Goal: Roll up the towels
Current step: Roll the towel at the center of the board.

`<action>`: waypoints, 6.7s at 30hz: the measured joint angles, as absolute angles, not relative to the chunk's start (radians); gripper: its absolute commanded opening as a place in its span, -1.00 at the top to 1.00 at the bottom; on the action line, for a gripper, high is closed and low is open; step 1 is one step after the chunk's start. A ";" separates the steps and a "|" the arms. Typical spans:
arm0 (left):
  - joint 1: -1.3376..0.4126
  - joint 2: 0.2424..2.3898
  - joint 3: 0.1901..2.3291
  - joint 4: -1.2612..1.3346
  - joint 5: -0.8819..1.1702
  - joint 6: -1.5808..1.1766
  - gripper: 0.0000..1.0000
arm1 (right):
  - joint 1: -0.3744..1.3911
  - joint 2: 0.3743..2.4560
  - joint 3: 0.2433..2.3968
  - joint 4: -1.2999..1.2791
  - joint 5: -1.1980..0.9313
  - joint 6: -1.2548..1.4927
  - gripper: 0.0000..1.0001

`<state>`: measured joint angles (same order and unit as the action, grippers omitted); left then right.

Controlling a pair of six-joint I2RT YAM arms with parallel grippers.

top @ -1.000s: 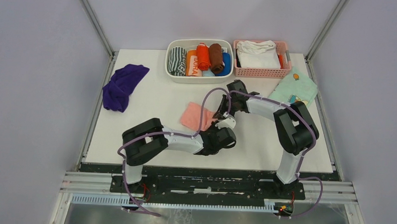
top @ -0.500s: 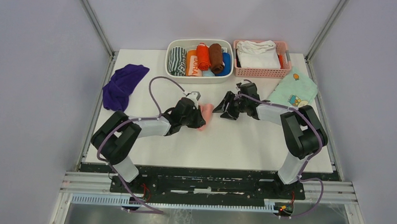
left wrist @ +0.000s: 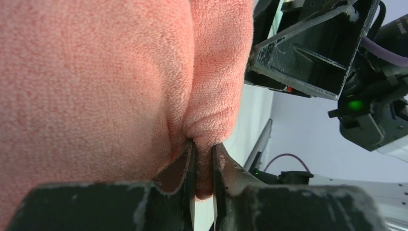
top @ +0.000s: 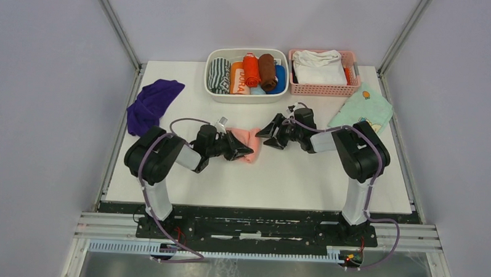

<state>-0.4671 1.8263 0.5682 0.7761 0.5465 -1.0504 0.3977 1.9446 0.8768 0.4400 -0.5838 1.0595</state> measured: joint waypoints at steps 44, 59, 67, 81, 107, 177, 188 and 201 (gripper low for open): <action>-1.075 1.570 0.904 0.004 -0.472 -0.505 -0.46 | 0.585 1.845 1.231 -0.467 -0.025 0.762 0.99; -1.227 1.868 1.045 -0.058 -0.786 -0.342 -0.35 | 0.589 1.848 1.271 -0.555 0.004 0.785 0.97; -1.252 1.962 1.156 -0.136 -0.902 -0.329 -0.42 | 0.580 1.854 1.275 -0.562 0.004 0.790 0.96; -1.258 1.971 1.203 -0.192 -0.942 -0.339 0.48 | 0.578 1.858 1.275 -0.562 0.000 0.813 0.94; -0.713 1.518 0.521 0.431 -0.070 -0.667 0.95 | 0.509 1.795 1.093 -0.152 -0.324 0.834 -0.20; -1.176 1.850 1.017 -0.112 -0.854 -0.369 0.51 | 0.576 1.880 1.225 -0.395 -0.167 0.869 0.66; -0.954 1.621 0.788 0.085 -0.459 -0.450 0.95 | 0.542 1.835 1.105 -0.163 -0.278 0.862 -0.10; -0.584 1.603 0.577 0.479 0.172 -0.737 0.95 | 0.456 1.880 0.906 0.360 -0.508 1.045 -0.44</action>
